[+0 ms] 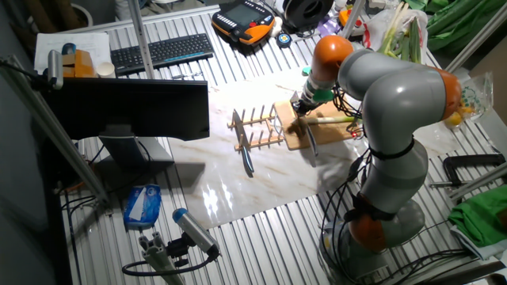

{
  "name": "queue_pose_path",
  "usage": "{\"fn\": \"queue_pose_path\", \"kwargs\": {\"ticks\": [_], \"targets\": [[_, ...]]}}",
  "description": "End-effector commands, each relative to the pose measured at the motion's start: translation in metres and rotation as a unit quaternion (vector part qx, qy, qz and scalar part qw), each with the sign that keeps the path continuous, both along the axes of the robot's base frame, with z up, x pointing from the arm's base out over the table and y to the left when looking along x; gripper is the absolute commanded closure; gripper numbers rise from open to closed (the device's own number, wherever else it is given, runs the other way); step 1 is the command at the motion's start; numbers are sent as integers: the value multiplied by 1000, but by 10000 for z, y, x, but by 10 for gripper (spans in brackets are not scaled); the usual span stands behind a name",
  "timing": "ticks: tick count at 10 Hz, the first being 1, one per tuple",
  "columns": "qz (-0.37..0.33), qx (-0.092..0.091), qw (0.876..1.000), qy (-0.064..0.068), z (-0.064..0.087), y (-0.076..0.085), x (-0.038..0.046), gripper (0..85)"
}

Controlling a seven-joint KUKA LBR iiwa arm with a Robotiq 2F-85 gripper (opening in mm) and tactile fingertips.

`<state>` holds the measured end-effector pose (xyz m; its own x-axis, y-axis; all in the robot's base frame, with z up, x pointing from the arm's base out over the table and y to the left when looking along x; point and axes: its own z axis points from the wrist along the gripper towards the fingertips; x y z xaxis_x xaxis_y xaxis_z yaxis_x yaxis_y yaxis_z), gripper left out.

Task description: Chop the scallions

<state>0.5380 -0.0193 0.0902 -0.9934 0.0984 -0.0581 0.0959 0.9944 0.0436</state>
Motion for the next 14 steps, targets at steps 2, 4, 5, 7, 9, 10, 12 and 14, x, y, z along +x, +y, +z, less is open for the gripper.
{"fn": "queue_pose_path", "kwargs": {"ticks": [2, 4, 5, 7, 9, 10, 12, 14], "targets": [[0, 0, 1000, 6, -39, 14, -11, 843], [-1, -7, 1000, 12, -78, 58, -7, 843], [-3, -6, 1000, 13, -83, 63, 2, 843], [-4, -6, 1000, 21, -100, 65, 25, 843], [-4, -6, 1000, 30, -81, 58, 49, 843], [-6, -6, 999, 36, -28, 33, 74, 843], [-5, -7, 999, 46, 98, 9, 140, 843], [-8, -9, 999, 49, 110, 5, 145, 843]]}}
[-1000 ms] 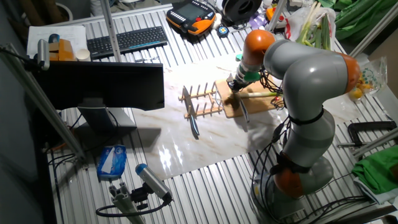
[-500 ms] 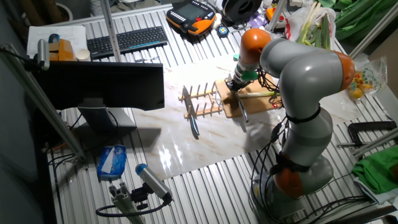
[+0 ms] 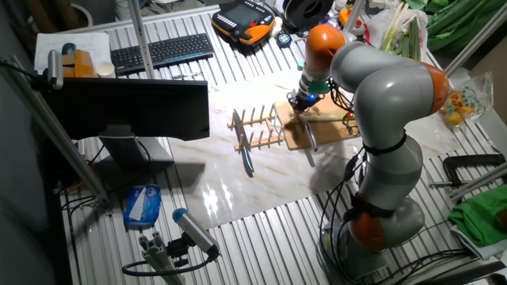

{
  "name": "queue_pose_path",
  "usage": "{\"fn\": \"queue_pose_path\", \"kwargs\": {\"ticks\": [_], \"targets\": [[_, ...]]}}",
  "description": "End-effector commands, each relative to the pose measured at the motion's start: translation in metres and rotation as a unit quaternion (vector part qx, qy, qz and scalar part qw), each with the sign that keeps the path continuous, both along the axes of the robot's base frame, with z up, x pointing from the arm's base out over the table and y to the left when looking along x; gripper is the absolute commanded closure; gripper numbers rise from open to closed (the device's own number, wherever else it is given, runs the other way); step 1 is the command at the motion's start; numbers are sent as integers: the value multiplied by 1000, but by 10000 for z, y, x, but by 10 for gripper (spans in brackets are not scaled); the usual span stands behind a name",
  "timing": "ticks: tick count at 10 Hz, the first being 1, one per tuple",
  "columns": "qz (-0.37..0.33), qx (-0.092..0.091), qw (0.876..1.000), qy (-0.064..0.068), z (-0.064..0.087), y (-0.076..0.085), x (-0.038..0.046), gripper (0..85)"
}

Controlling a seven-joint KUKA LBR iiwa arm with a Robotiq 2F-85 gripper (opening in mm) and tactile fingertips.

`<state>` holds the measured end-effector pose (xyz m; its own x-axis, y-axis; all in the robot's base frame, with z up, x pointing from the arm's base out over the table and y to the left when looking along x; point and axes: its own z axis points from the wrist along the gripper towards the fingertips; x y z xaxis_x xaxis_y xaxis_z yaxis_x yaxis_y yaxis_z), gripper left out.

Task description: Chop the scallions

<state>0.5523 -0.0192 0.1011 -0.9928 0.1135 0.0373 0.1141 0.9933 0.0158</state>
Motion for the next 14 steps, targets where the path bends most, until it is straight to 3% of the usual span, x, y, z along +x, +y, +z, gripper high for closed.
{"fn": "queue_pose_path", "kwargs": {"ticks": [1, 3, 5, 11, 14], "targets": [[0, 0, 1000, 0, 1, -5, 1, 843], [2, -2, 1000, 0, 95, -87, -17, 843], [6, 4, 1000, 7, 173, -201, 16, 843], [9, -1, 1000, 11, 58, -238, 17, 843], [11, -4, 1000, -13, 25, -207, -36, 843]]}}
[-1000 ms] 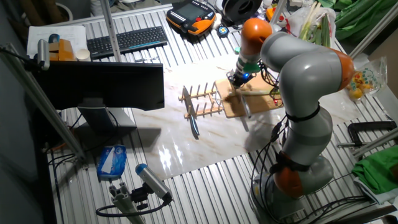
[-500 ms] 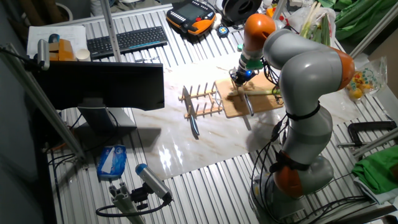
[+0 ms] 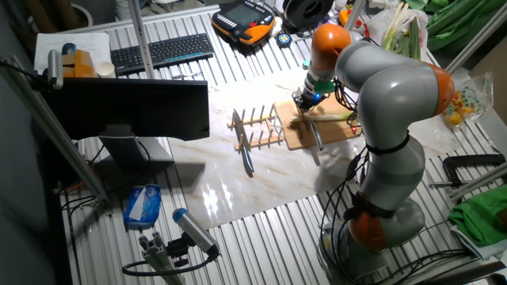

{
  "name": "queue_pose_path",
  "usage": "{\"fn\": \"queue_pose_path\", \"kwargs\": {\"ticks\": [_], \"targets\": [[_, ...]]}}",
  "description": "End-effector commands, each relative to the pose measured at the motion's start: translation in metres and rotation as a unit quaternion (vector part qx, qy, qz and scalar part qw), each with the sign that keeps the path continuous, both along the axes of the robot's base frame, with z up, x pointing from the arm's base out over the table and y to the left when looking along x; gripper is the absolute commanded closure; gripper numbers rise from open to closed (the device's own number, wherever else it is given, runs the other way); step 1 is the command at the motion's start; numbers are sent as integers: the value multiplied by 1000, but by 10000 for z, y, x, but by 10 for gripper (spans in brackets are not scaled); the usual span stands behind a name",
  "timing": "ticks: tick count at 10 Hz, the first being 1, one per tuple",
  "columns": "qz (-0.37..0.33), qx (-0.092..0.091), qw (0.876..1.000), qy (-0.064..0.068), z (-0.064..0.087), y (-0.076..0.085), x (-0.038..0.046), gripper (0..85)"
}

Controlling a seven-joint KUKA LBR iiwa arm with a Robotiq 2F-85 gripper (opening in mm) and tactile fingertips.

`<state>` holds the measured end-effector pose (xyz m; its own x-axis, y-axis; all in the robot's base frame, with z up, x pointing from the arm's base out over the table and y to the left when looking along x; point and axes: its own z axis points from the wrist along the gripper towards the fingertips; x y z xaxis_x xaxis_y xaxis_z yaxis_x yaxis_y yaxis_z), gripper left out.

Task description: Chop the scallions

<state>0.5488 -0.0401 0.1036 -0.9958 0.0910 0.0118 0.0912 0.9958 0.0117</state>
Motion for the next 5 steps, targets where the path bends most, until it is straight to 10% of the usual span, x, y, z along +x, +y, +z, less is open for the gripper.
{"fn": "queue_pose_path", "kwargs": {"ticks": [1, 5], "targets": [[0, 2, 1000, 0, -14, -4, -3, 843], [-2, 1, 1000, -6, -76, 1, 2, 843]]}}
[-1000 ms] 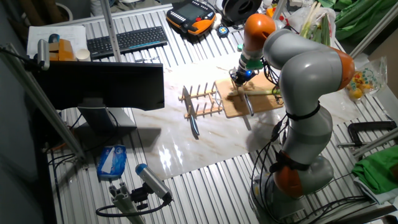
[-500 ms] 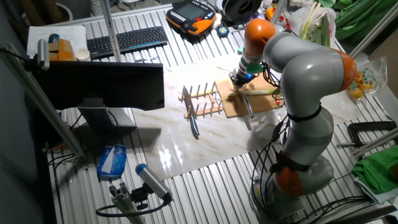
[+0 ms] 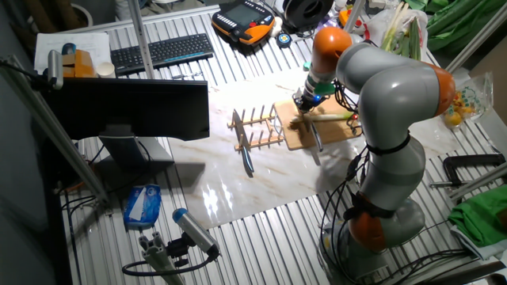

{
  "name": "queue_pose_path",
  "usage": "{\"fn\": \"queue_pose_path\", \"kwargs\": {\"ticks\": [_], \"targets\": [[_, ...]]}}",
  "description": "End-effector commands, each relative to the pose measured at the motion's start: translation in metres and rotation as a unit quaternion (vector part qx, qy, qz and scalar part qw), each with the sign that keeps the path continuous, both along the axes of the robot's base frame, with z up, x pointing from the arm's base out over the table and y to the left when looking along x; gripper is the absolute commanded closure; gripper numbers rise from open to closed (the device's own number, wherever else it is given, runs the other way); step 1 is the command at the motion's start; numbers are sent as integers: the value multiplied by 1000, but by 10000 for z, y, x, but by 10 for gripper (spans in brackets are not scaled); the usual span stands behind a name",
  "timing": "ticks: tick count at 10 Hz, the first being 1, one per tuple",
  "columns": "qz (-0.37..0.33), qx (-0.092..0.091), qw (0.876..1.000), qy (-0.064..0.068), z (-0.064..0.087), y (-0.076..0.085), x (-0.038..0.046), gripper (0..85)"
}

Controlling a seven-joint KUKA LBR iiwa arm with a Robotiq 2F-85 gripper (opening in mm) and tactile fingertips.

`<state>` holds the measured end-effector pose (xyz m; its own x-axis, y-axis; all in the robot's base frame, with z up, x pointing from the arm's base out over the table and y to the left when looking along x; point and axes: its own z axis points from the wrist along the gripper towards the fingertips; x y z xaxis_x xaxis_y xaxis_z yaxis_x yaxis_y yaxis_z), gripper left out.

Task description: Chop the scallions

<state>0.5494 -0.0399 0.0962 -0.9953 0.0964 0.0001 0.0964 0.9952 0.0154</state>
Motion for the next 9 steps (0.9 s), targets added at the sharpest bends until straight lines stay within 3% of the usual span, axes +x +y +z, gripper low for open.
{"fn": "queue_pose_path", "kwargs": {"ticks": [1, 3, 6, 9], "targets": [[-1, -2, 1000, 0, -12, 6, 0, 843], [-1, -5, 1000, 0, -14, 5, 6, 843], [-2, -4, 1000, 3, 186, -7, -20, 843], [0, -6, 1000, 5, 224, -28, -5, 843]]}}
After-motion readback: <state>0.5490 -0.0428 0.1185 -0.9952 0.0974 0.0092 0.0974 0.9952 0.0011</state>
